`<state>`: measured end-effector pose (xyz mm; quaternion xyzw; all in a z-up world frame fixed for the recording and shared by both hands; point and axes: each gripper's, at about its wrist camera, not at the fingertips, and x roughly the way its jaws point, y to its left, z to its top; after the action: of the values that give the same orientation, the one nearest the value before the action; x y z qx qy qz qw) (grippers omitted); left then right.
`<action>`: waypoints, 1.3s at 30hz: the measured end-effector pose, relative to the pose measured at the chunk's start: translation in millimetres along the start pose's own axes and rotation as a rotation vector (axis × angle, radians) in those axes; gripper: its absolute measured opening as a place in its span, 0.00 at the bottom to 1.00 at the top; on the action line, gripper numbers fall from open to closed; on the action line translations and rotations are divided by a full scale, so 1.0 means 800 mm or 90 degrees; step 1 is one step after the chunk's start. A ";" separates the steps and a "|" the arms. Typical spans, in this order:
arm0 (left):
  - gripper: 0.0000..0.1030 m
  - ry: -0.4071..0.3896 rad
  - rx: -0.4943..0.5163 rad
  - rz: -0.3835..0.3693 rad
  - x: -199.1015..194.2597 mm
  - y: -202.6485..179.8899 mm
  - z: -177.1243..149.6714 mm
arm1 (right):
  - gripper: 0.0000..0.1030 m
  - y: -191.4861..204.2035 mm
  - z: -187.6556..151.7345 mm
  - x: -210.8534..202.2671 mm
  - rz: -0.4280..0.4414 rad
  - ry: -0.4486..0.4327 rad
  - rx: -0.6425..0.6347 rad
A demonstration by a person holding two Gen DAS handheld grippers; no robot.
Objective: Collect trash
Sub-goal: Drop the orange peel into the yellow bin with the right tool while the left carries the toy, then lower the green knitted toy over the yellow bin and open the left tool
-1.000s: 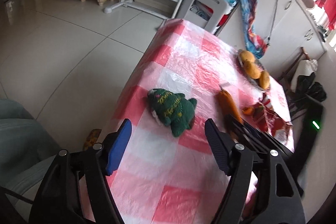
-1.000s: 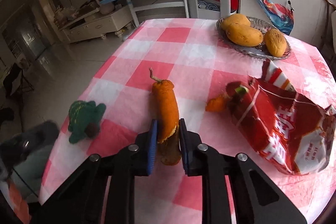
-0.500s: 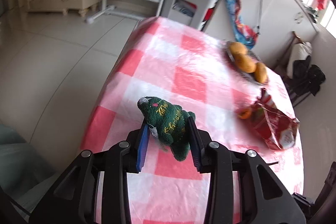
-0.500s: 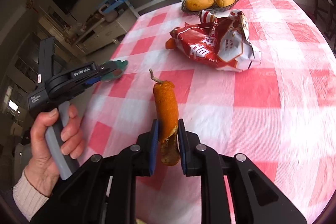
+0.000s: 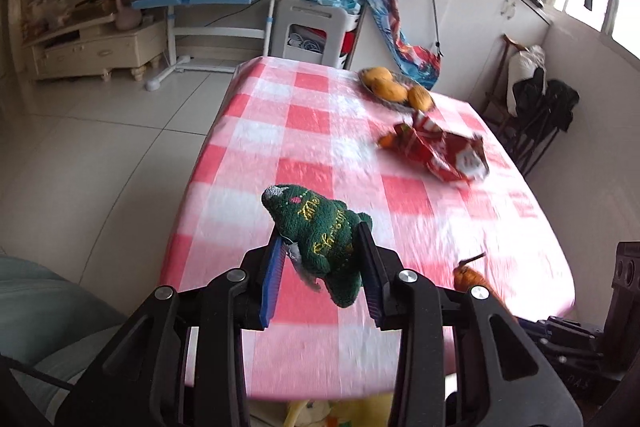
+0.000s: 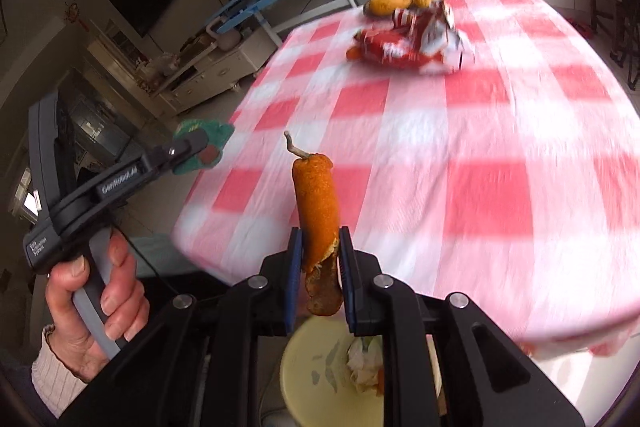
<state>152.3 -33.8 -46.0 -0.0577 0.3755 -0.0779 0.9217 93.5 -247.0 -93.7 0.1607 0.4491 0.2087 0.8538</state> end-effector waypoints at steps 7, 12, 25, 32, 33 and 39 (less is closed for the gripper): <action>0.33 -0.015 0.068 -0.001 -0.048 -0.019 -0.044 | 0.18 0.034 -0.091 0.010 -0.027 0.089 -0.028; 0.33 -0.012 0.074 -0.007 -0.068 -0.021 -0.066 | 0.31 0.036 -0.104 0.010 -0.055 0.096 -0.008; 0.34 0.099 0.237 -0.059 -0.067 -0.084 -0.136 | 0.63 0.007 -0.086 -0.056 -0.076 -0.124 0.087; 0.42 0.179 0.342 -0.070 -0.058 -0.116 -0.177 | 0.65 -0.002 -0.084 -0.070 -0.080 -0.149 0.098; 0.43 0.177 0.337 -0.067 -0.058 -0.114 -0.176 | 0.66 -0.003 -0.085 -0.071 -0.081 -0.153 0.102; 0.51 0.139 0.252 -0.044 -0.063 -0.084 -0.148 | 0.68 -0.004 -0.086 -0.069 -0.088 -0.154 0.106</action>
<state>26.9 -96.0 -85.2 0.1199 0.4482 -0.1871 0.8659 8.9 -271.5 -94.2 0.2238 0.3689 0.0904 0.8976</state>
